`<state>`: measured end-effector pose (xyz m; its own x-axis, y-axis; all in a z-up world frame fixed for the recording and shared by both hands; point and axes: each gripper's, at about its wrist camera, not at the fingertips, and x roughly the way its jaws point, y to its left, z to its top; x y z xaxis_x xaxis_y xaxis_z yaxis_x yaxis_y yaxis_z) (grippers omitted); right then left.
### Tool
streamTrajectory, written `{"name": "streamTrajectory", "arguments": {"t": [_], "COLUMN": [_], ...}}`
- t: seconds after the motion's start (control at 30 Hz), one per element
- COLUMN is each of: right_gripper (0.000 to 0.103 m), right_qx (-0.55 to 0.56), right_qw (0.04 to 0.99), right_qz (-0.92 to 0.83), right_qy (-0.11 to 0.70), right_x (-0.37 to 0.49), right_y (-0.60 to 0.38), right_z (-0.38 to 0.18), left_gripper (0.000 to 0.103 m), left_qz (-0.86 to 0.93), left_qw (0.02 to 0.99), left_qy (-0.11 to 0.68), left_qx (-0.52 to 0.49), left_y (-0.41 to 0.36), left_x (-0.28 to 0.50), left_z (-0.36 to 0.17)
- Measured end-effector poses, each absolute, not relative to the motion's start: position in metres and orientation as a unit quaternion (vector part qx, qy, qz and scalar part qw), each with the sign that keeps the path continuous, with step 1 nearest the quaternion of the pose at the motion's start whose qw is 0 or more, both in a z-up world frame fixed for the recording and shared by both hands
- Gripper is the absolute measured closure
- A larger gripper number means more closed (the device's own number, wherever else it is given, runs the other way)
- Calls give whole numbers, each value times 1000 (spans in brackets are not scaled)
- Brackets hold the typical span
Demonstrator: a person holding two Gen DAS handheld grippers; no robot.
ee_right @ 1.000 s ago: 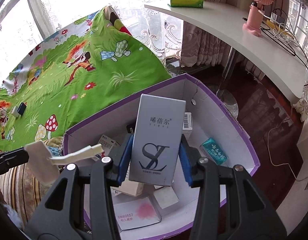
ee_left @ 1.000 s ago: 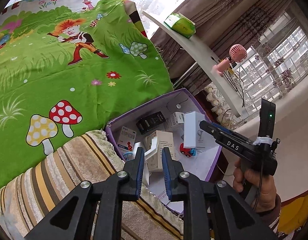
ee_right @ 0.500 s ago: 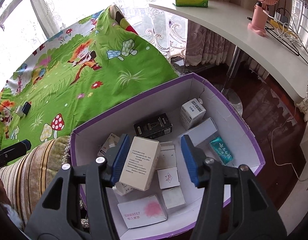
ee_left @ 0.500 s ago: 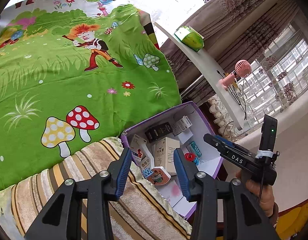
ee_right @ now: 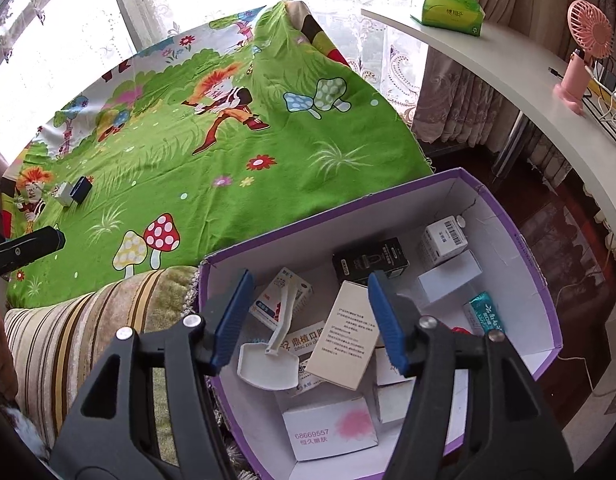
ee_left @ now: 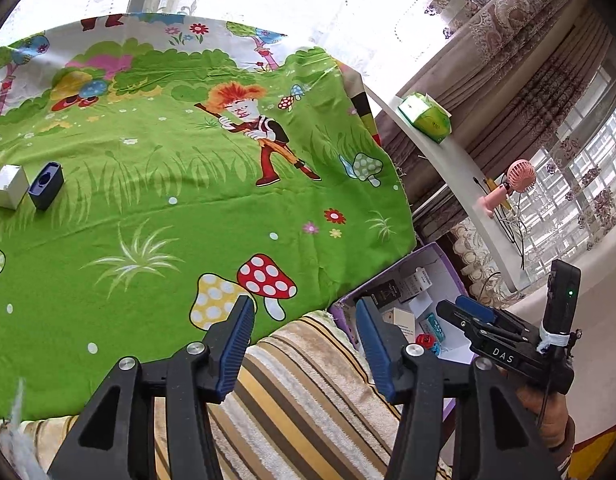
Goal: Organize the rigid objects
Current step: 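Withdraw both open grippers and move toward white cube and navy holder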
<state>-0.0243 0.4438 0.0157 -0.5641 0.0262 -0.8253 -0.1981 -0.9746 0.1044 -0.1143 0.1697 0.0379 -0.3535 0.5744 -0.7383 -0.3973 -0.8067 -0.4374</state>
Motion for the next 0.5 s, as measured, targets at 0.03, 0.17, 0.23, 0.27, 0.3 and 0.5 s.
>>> {"name": "streamTrajectory", "arguments": {"t": [0.03,0.17,0.23,0.27,0.3,0.5], "right_gripper": [39,37,36,36,36,33], "right_qx": [-463,-465,-466,-465,-465,-462], "right_qw": [59,39,29,23,18,-15], "right_qz": [879,881,882,882,883,886], "right_qy": [91,77,71,68,64,37], "right_x": [-27,-42,-51,-56,-60,-93], "right_y": [439,416,404,397,391,346], "right_z": [16,19,21,22,24,31], "left_gripper": [49,48,47,46,45,42], "left_qz": [820,833,839,842,845,858], "left_qw": [292,262,247,239,231,183], "left_qy": [-89,-90,-90,-90,-92,-101], "left_qx": [-484,-479,-476,-475,-474,-469], "left_y": [163,130,112,103,94,38], "left_x": [-118,-135,-145,-150,-155,-184], "left_z": [39,41,42,43,43,41]}}
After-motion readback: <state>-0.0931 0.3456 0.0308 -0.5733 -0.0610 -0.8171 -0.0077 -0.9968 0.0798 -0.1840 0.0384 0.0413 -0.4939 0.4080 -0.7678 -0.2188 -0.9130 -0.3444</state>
